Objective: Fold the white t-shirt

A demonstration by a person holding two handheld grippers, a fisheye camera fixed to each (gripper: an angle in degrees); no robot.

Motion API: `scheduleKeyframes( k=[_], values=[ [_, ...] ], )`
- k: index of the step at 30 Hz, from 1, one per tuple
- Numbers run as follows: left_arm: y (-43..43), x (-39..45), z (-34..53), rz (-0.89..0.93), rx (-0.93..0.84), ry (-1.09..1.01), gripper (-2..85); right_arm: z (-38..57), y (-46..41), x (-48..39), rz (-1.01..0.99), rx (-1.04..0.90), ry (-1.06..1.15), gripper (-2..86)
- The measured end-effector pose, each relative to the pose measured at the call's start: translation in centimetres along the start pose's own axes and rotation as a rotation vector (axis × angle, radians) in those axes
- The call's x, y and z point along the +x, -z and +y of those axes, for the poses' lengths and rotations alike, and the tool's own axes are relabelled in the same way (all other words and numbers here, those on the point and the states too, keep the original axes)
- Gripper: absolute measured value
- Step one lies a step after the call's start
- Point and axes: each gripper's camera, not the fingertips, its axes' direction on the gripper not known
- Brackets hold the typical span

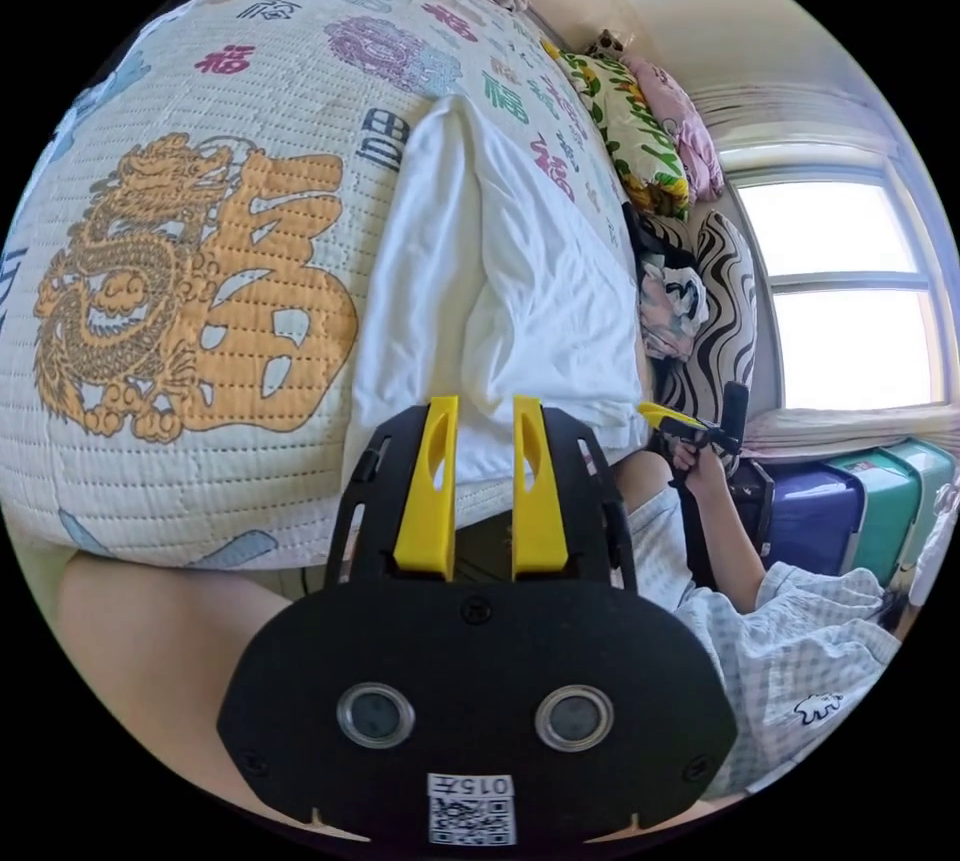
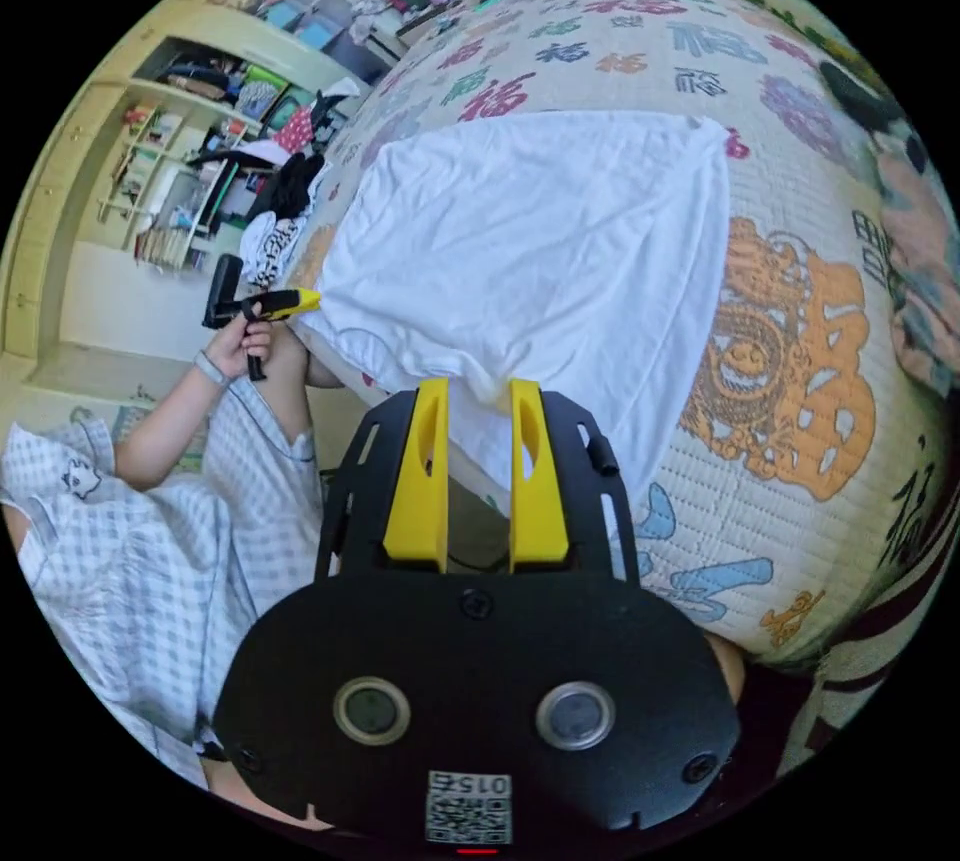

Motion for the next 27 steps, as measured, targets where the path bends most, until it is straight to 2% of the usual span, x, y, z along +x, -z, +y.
scheduleKeyframes(
  k=[3,5,7,12,15,19,21,23,27],
  values=[
    [-1.6,0.0,0.7,0.045,0.007,0.019,5.4,-1.9,-2.3,-5.0,0.108,-0.072,0.171,9.2],
    [-3.1,0.2,1.4,0.05,-0.017,0.02,1.0,-2.8,-4.1,-6.6,0.215,-0.143,0.195,7.1],
    [-3.8,0.7,2.1,0.045,-0.03,0.012,0.1,-3.3,-5.1,-7.8,0.3,-0.172,0.207,3.5],
    [-4.8,1.9,5.1,0.073,0.01,0.008,0.1,-2.4,-3.0,-8.5,0.29,-0.159,0.178,1.8],
    [-7.3,2.4,6.7,0.039,-0.033,0.026,2.8,-1.6,-2.4,-8.4,0.28,-0.149,0.137,2.9],
    [-8.2,5.7,9.1,-0.142,0.028,0.004,7.5,-1.6,-1.2,-10.5,0.248,-0.077,0.119,5.0],
    [-8.4,8.4,10.5,-0.254,0.07,-0.063,8.2,-1.6,-0.7,-12.1,0.23,-0.015,0.132,5.2],
    [-10.2,12.6,11.9,-0.405,0.07,-0.219,8.7,-2.3,-1.0,-13.6,0.198,0.015,0.159,5.5],
    [-16.0,17.0,12.5,-0.664,-0.061,-0.451,8.7,-5.8,-5.7,-15.4,0.171,-0.119,0.178,5.8]
  ],
)
